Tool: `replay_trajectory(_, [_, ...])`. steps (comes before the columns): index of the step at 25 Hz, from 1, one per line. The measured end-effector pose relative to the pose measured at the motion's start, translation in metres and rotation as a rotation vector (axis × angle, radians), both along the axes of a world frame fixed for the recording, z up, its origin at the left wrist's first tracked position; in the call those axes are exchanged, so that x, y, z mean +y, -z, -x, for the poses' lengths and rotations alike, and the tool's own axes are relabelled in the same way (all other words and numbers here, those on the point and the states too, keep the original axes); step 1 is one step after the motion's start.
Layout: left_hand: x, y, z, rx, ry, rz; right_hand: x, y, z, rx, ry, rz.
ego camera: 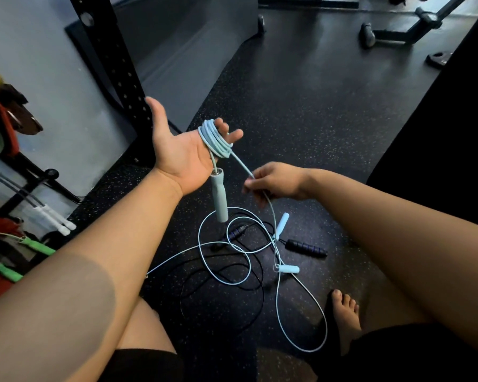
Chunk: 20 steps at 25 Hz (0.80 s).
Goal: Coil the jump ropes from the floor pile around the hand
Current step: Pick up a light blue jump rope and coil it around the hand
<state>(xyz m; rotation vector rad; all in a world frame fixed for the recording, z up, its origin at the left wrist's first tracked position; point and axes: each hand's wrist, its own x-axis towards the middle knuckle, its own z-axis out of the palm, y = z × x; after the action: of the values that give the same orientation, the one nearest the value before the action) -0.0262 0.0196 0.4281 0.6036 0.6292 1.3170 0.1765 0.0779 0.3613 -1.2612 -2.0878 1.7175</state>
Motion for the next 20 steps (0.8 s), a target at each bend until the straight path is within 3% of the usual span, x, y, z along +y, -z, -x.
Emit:
replay_trajectory(3, [0.002, -0.002, -0.001, -0.088, -0.117, -0.006, -0.006, 0.001, 0.0, -0.173, -0.137, 0.069])
replay_trajectory(5, [0.003, -0.001, -0.002, -0.028, -0.167, -0.002, -0.01, -0.008, 0.003, -0.249, -0.199, -0.003])
replay_trajectory(7, [0.005, 0.002, -0.003, 0.148, -0.204, 0.034, -0.015, -0.02, 0.009, -0.263, -0.241, -0.088])
replay_trajectory(10, [0.009, 0.011, -0.007, 0.562, -0.208, 0.109, -0.017, -0.041, 0.012, -0.189, -0.236, -0.304])
replay_trajectory(12, [0.014, 0.02, -0.006, 0.754, -0.121, 0.169, -0.013, -0.053, 0.01, -0.14, -0.203, -0.474])
replay_trajectory(16, [0.009, 0.022, -0.009, 0.966, 0.312, 0.168, -0.01, -0.063, 0.002, -0.057, -0.167, -0.621])
replay_trajectory(20, [-0.002, 0.012, -0.015, 0.866, 0.527, 0.235, -0.005, -0.06, -0.001, 0.099, -0.079, -0.542])
